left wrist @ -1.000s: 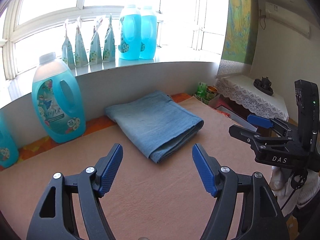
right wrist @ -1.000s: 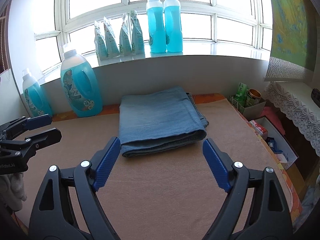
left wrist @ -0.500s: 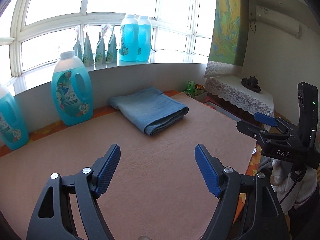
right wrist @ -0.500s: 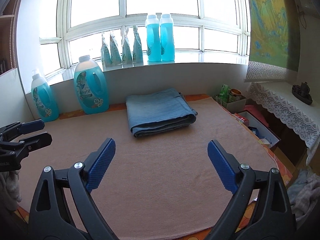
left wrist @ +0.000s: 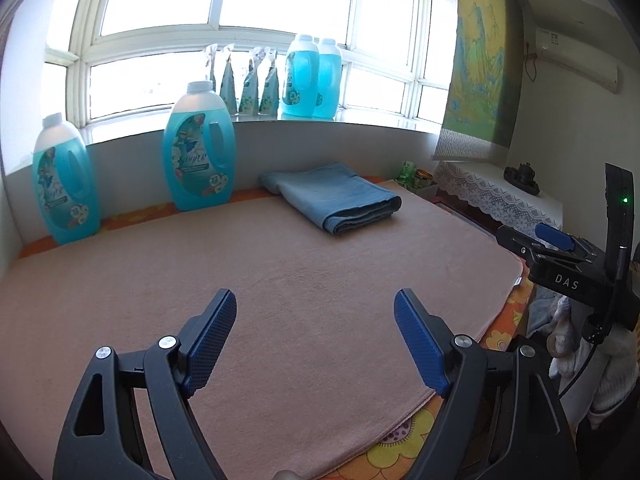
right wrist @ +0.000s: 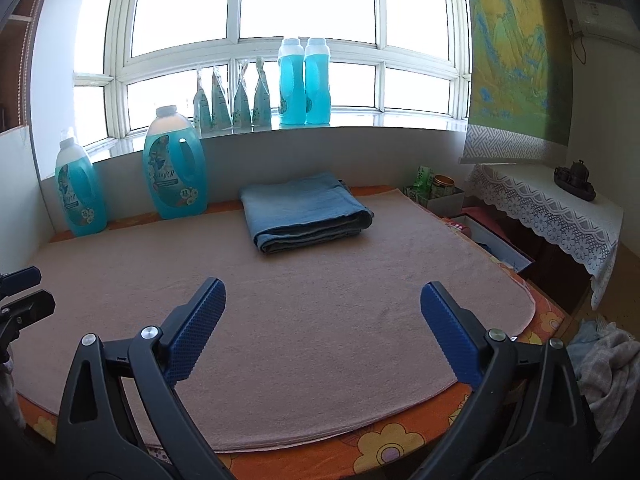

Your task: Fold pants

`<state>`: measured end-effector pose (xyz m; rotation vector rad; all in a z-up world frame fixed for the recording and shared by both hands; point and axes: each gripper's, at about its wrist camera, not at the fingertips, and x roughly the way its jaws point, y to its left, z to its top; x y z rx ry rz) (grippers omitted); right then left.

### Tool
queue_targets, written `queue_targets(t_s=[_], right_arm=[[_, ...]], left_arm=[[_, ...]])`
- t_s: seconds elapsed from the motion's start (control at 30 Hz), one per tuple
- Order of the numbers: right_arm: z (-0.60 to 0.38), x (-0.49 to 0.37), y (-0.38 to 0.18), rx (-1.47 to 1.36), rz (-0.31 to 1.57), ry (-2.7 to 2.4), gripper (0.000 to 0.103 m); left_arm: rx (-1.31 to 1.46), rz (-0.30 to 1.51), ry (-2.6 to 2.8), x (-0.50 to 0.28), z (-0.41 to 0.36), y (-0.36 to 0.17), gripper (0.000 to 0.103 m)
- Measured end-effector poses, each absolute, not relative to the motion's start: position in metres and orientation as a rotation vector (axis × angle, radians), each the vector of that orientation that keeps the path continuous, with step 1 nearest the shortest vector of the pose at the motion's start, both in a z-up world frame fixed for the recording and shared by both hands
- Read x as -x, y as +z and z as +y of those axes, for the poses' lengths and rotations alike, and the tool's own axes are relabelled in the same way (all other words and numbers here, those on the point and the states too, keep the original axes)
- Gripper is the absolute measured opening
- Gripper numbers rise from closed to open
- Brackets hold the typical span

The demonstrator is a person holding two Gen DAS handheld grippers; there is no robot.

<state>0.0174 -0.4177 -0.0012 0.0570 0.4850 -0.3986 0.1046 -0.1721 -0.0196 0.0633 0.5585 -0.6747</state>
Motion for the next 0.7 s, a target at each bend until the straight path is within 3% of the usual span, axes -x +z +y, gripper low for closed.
queue_targets(t_s=[0.7], right_arm=[[-0.412, -0.009, -0.006, -0.099, 0.486, -0.389, 0.1]], left_arm=[[-0.038, 0.581, -0.609, -0.105, -0.146, -0.03, 0.081]])
